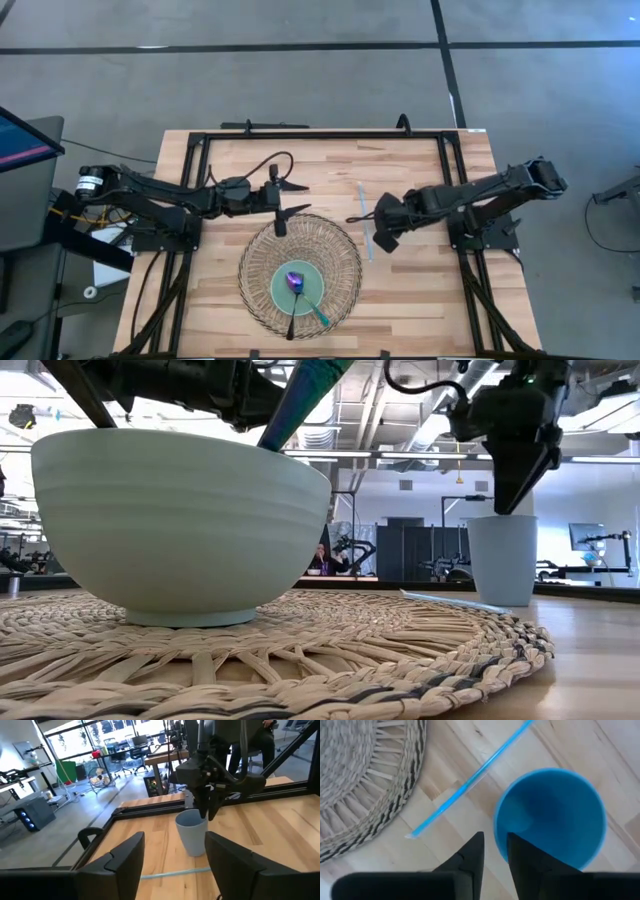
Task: Pick & Place Utensil
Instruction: Put the blue cup on the brown mat to the top right of the green bowl
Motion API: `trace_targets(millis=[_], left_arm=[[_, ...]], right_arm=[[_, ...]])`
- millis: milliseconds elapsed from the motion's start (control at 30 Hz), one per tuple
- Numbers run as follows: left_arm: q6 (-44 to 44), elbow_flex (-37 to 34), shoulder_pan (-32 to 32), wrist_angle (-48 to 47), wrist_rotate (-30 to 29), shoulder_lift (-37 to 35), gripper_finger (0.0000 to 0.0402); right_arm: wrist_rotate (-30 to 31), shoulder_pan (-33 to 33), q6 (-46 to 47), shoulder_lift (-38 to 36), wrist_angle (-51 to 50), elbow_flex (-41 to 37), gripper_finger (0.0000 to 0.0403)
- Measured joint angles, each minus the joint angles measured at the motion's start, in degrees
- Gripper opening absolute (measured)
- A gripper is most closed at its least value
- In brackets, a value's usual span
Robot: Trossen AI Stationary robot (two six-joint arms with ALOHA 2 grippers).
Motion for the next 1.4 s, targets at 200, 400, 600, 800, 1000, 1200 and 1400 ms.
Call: trace_targets(millis=[200, 400, 600, 800, 1000, 1200, 1400], left_arm=[[2.5, 0.0, 0.3, 0.5, 0.0, 0.0, 0.0214], [2.9, 0.0, 0.3, 0.8, 0.0, -0.2, 0.0214], [2.9, -0.1, 0.3, 1.4, 0.0, -1.2, 0.0214], [2.8, -0.1, 0.3, 1.1, 0.0, -1.7, 0.0214], [2.8, -0.1, 0.3, 1.1, 0.0, -1.8, 0.0214], [2.8, -0.1, 0.3, 1.1, 0.0, -1.8, 0.0214], [2.8, -0.1, 0.3, 1.1, 0.0, -1.8, 0.0214]], right_arm=[[1.3, -0.6, 0.0, 0.5, -0.1, 0.0, 0.0077], [3.2, -0.7, 0.0, 2.5, 0.9, 0.0, 0.0075], [3.2, -0.8, 0.0, 5.2, 1.3, 0.0, 0.0040], [3.2, -0.8, -2.2, 6.8, 1.3, 0.0, 0.0010], [1.4, -0.9, -1.0, 6.3, 1.2, 2.7, 0.0006], [1.5, 0.8, -4.5, 6.6, 5.3, 8.8, 0.0010], [1.2, 3.7, -10.7, 6.7, 17.2, 10.4, 0.0003]])
